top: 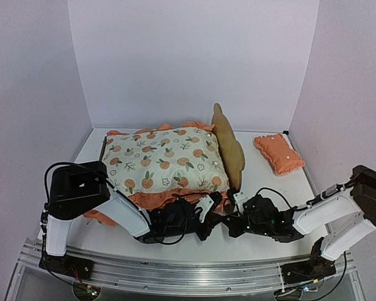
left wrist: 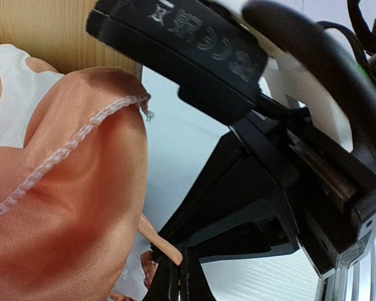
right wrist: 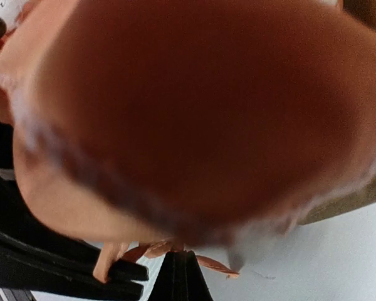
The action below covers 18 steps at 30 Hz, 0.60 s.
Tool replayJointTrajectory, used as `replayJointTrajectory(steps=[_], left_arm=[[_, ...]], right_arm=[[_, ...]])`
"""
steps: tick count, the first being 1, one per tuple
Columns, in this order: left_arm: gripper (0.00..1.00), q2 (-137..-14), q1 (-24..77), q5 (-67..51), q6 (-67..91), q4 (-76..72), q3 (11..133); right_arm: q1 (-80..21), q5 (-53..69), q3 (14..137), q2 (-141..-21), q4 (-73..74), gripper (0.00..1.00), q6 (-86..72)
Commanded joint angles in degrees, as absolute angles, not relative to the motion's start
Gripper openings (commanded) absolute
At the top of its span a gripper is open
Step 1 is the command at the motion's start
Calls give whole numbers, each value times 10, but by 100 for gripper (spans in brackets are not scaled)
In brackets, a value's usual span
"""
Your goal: Set up the pet bed
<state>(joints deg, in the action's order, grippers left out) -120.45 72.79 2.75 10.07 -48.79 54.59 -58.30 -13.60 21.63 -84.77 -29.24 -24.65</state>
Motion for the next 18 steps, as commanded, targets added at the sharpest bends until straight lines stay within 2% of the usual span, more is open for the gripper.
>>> replayJointTrajectory(steps=[1, 7, 18], left_arm=[[5, -1169, 731, -19, 82, -434, 539], [17, -1144, 724, -26, 56, -390, 534], [28, -1076, 689, -103, 6, -279, 509]], right_arm=[[-571, -126, 228, -857, -364, 0, -248], [-566, -118, 230, -869, -367, 0, -244], [-564, -97, 239, -901, -404, 0, -237]])
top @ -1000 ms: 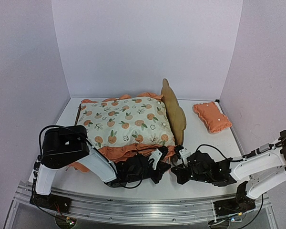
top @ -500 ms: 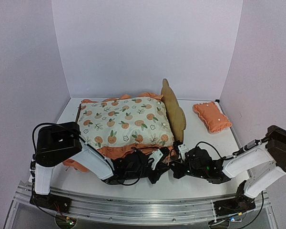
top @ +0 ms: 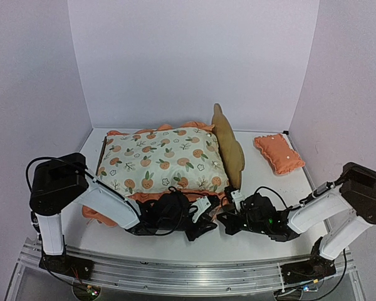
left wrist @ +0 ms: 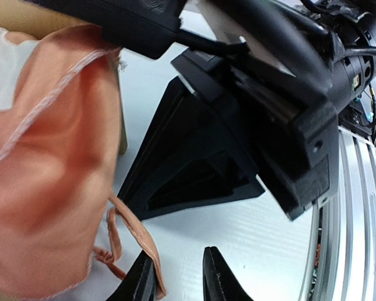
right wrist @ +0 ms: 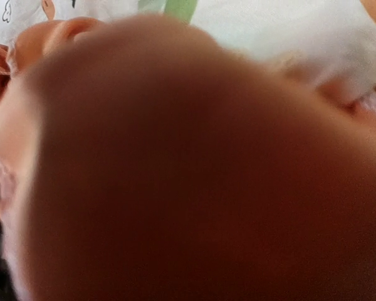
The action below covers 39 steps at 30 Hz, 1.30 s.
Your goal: Set up the pet bed
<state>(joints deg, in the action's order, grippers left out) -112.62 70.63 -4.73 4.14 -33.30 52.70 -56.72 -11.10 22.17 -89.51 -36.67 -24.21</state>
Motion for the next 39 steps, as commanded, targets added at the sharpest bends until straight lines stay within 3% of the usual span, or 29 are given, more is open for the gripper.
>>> replayJointTrajectory(steps=[1, 6, 8, 13, 15, 20, 28, 39], left_arm=[[31, -1068, 683, -124, -3, -272, 504], [46, -1051, 662, -198, -49, -232, 496], [45, -1051, 656, -194, -50, -227, 498], [27, -1037, 636, -172, -58, -240, 503], [25, -1028, 631, -189, -65, -240, 508], [26, -1000, 625, -256, -81, -221, 508], [27, -1047, 603, -142, -38, -212, 543], [32, -1107, 606, -209, -70, -244, 552]], right_arm=[[-564, -97, 240, -902, -405, 0, -237], [-563, -84, 249, -911, -408, 0, -235], [-563, -78, 250, -913, -409, 0, -236], [-563, -73, 243, -904, -412, 0, -238], [-563, -74, 243, -905, -412, 0, -236], [-563, -74, 252, -915, -415, 0, -234], [-563, -66, 237, -900, -432, 0, -229], [-563, -57, 228, -897, -465, 0, -224]])
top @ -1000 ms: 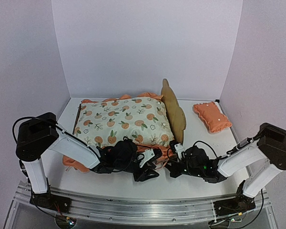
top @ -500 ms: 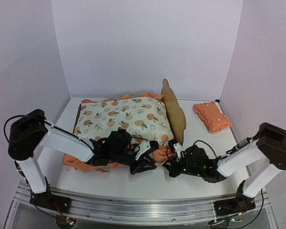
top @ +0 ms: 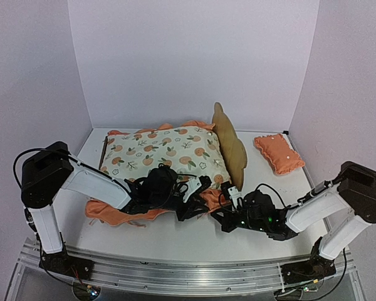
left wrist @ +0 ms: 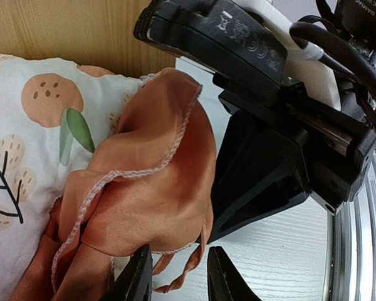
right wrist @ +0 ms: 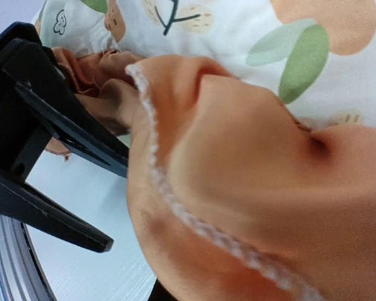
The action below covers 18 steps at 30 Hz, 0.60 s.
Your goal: Set up the pet bed
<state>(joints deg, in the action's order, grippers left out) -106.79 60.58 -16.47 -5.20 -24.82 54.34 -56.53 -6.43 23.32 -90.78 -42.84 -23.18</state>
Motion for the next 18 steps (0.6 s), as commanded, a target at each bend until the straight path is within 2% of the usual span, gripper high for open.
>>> replayJointTrajectory(steps=[1, 6, 10, 13, 18], left_arm=[[32, -1111, 607, -214, -74, -242, 552], [24, -1111, 607, -188, -78, -231, 551], [22, -1086, 606, -206, -103, -213, 541], [24, -1068, 607, -225, -130, -222, 523], [33, -1070, 613, -236, -145, -263, 514]], right_arm=[[-563, -57, 226, -895, -469, 0, -223], [-563, -83, 211, -876, -471, 0, -231], [-563, -103, 194, -860, -467, 0, -240], [-563, -117, 182, -849, -447, 0, -255], [-563, -104, 183, -814, -356, 0, -274]])
